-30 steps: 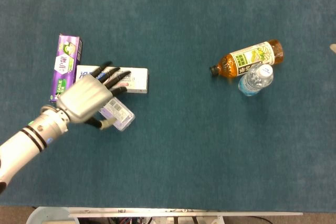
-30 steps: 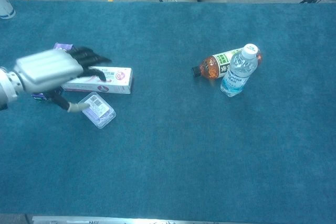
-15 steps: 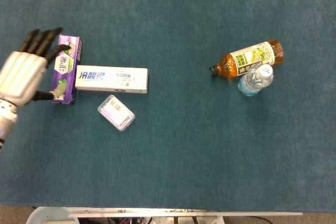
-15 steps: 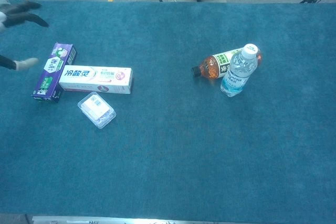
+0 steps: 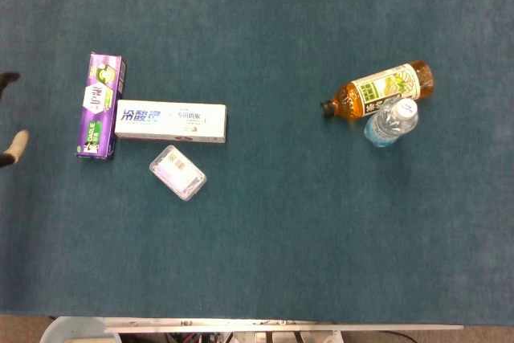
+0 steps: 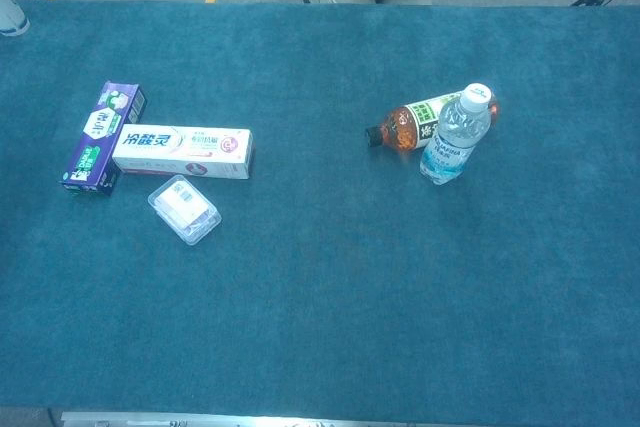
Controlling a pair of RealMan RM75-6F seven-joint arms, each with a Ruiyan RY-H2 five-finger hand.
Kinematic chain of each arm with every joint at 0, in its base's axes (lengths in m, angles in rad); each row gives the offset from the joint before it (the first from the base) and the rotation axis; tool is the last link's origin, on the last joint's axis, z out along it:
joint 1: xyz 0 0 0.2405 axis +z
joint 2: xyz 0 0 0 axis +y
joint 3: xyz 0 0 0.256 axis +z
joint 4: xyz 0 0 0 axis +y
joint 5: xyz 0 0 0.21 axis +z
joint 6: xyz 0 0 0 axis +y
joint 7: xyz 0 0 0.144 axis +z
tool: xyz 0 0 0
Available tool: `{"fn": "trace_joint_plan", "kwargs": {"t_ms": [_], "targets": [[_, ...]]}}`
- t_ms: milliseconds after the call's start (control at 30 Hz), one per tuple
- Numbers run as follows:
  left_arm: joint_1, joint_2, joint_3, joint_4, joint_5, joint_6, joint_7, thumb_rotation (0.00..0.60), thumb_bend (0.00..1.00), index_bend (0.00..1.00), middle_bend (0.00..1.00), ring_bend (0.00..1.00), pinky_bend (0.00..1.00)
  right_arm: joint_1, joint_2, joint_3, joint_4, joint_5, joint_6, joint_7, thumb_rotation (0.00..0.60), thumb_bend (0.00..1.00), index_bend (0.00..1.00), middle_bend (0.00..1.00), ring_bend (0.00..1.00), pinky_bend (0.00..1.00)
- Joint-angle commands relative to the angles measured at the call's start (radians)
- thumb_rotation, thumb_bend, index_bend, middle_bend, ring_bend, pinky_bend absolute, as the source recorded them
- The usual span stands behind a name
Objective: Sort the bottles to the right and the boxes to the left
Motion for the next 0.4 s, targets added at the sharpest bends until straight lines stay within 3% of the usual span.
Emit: {"fn": "trace_joint_plan", "kwargs": {"t_ms": [33, 400], "targets": [[0.046, 0.004, 0.010, -0.019, -0.023, 0.032, 0.006, 0.600, 0.28, 0.18, 0.00, 0.00, 0.00, -0.010, -0.009, -0.006, 0.010, -0.005, 0.007, 0.003, 0.600, 0.03, 0.10, 0.30, 0.19, 0.41], [0.142, 0.003, 0.008, -0.031, -0.007, 0.107, 0.001, 0.600, 0.28, 0.18, 0.00, 0.00, 0.00, -0.013, -0.027, -0.003, 0.015, -0.018, -0.003, 0.007, 0.600, 0.03, 0.10, 0.30, 0.19, 0.41]]}}
